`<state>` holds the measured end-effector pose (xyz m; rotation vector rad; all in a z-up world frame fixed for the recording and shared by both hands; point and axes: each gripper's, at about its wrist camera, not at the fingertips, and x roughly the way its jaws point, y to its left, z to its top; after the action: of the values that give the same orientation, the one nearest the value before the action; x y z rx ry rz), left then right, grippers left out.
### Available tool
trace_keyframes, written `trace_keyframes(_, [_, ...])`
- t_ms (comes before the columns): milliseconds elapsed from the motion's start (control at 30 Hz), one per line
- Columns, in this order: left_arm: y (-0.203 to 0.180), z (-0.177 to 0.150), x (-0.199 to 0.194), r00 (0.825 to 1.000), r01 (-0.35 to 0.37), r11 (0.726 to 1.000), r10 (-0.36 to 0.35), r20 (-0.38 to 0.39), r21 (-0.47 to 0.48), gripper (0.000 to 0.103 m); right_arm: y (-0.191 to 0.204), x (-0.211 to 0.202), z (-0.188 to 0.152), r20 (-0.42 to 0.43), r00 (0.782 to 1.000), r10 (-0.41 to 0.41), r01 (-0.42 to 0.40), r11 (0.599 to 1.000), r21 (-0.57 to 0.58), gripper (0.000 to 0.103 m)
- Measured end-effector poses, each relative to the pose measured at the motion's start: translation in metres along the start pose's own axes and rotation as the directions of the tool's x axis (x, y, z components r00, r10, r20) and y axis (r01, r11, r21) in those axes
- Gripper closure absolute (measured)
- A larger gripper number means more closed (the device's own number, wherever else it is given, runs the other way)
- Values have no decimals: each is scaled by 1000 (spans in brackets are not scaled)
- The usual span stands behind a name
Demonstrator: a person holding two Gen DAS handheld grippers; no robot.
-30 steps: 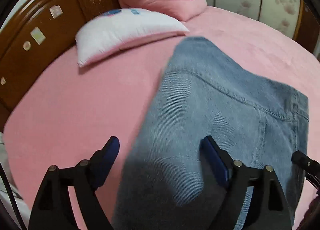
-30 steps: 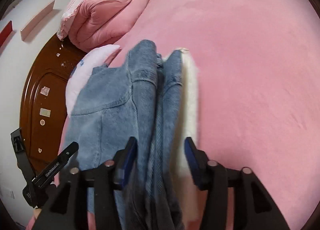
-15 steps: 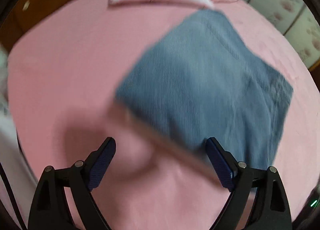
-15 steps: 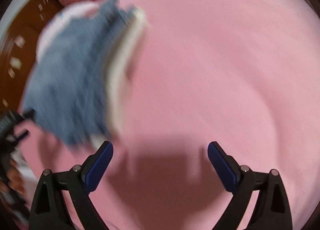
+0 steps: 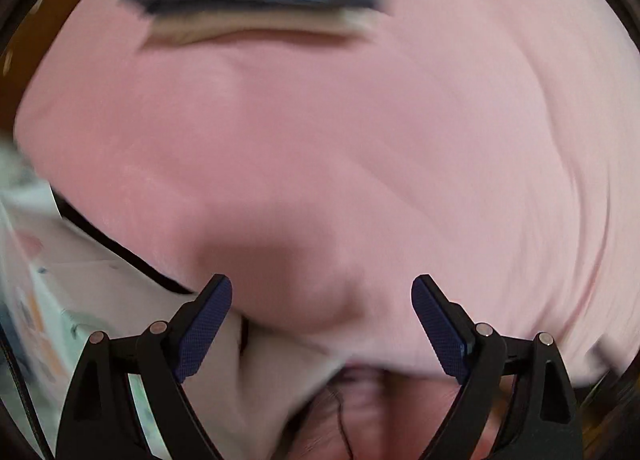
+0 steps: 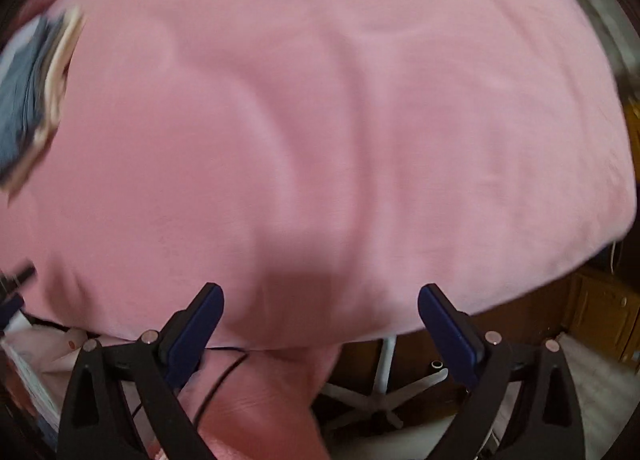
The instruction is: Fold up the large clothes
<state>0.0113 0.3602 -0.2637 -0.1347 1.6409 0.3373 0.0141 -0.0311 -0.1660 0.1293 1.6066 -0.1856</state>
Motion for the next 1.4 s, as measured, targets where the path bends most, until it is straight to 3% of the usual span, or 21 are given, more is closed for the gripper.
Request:
trace_keyframes(133, [-83,-32,-31,999,-30,985,24,37,168,13,-64,-24,-3,66,998,20,-25,997,77,4])
trace_keyframes(300, [-188,-44,-94,988,-22,965,-18,153,260,13,-107,-49,8,102,992,78,-83,995,49,4])
trace_keyframes(433, [-267,-83,-130,975,-37,950,-34,220,309,13,-154,-72,3,146,979,140,-141,990,-1,4])
trace_keyframes(500, [-301,-87,-145,968,-42,951,-38,250,307,13,-174,-78,6,136,976,169,-170,985,-2,4])
trace_keyframes(600, [-331,-99,-173,951,33,955,-121,284,296,13,-199,-104,8,170,962,215,-210,977,-50,4])
trace_keyframes(733, [-356,-112,-206,930,107,946,-203,306,305,13,-215,-139,9,279,930,240,-224,970,-90,4])
trace_keyframes(867, [-367,-139,-231,886,67,948,-199,418,310,13,-225,-158,3,336,907,255,-218,965,-146,4])
trace_keyframes(1133, [-361,-161,-243,887,71,953,-196,419,295,13,-230,-172,-12,402,871,282,-228,958,-176,3])
trace_keyframes(1300, [-353,-174,-244,882,70,961,-184,433,267,12,-221,-174,-19,411,869,277,-209,957,-203,3])
trace_keyframes(1400, [-344,-177,-240,884,81,969,-177,432,232,5,-214,-175,-23,409,869,279,-199,953,-229,3])
